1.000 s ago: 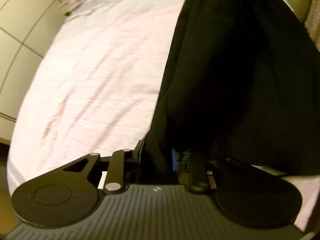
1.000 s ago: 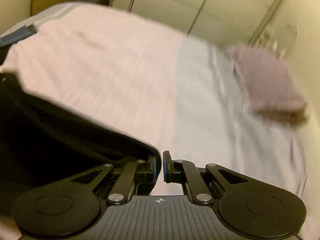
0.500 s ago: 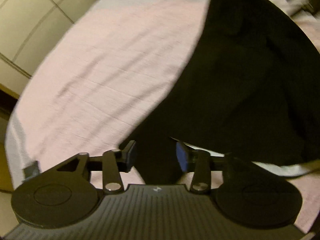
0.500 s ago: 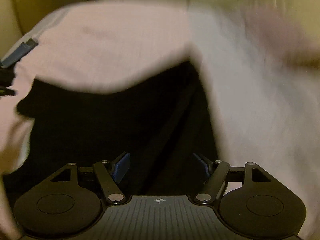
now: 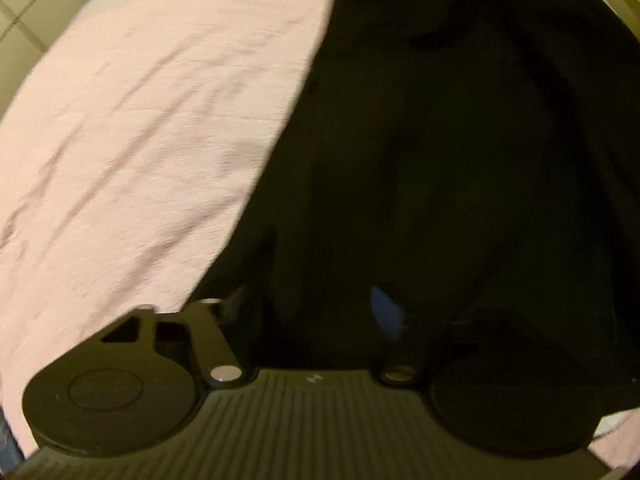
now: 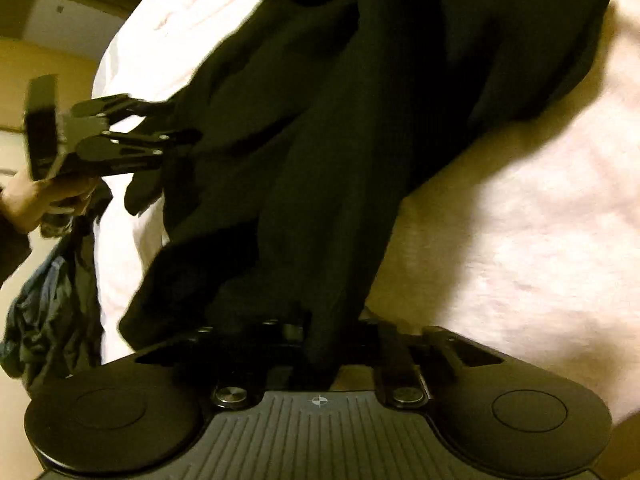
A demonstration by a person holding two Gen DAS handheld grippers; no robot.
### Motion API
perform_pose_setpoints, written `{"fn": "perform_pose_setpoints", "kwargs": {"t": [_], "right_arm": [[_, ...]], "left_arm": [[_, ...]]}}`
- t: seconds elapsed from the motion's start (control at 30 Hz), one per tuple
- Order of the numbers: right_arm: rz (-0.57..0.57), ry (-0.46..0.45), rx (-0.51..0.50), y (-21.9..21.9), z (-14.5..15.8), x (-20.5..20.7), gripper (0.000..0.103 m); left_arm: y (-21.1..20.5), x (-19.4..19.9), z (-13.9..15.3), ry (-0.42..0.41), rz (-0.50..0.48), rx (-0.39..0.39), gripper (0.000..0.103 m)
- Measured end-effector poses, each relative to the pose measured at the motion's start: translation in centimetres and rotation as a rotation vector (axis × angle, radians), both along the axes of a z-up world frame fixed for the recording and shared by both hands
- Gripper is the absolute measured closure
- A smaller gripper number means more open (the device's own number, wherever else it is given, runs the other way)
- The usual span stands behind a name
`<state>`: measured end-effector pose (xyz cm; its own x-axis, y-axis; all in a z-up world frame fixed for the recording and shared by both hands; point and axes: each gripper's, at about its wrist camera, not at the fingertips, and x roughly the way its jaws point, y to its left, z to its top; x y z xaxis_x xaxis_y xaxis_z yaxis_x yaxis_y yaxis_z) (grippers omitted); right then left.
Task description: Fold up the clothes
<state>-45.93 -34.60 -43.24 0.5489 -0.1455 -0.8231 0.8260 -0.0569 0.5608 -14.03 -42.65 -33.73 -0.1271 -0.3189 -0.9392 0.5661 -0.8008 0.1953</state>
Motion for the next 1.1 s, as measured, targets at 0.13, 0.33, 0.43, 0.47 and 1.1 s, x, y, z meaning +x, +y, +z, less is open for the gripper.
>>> {"fn": "perform_pose_setpoints", "kwargs": {"t": [0.13, 0.33, 0.43, 0.47, 1.1], "right_arm": [[0.103, 0.157, -0.075, -0.3, 6.5, -2.4, 0.096], [0.262, 0.488, -0.214, -3.7, 15.7, -7.9, 0.096], [0.333, 0.610, -0.255, -6.6, 17.9, -10.5, 0.096], [0.356, 0.650, -0.269, -7.6, 18.7, -11.4, 0.096], [0.985, 1.056, -0.641, -30.6, 17.9, -28.0, 0.096]], "left_arm": [[2.7, -0.4, 3.4, 0.052, -0.008, 0.037, 0.100], [7.9, -0.9, 9.7, 0.204, 0.006, 0.123, 0.100], [11.0, -4.6, 11.3, 0.312, -0.007, 0.201, 0.102], [10.8, -6.7, 11.3, 0.334, -0.005, 0.210, 0.101], [6.1, -35.9, 10.7, 0.600, 0.114, 0.304, 0.091]]}}
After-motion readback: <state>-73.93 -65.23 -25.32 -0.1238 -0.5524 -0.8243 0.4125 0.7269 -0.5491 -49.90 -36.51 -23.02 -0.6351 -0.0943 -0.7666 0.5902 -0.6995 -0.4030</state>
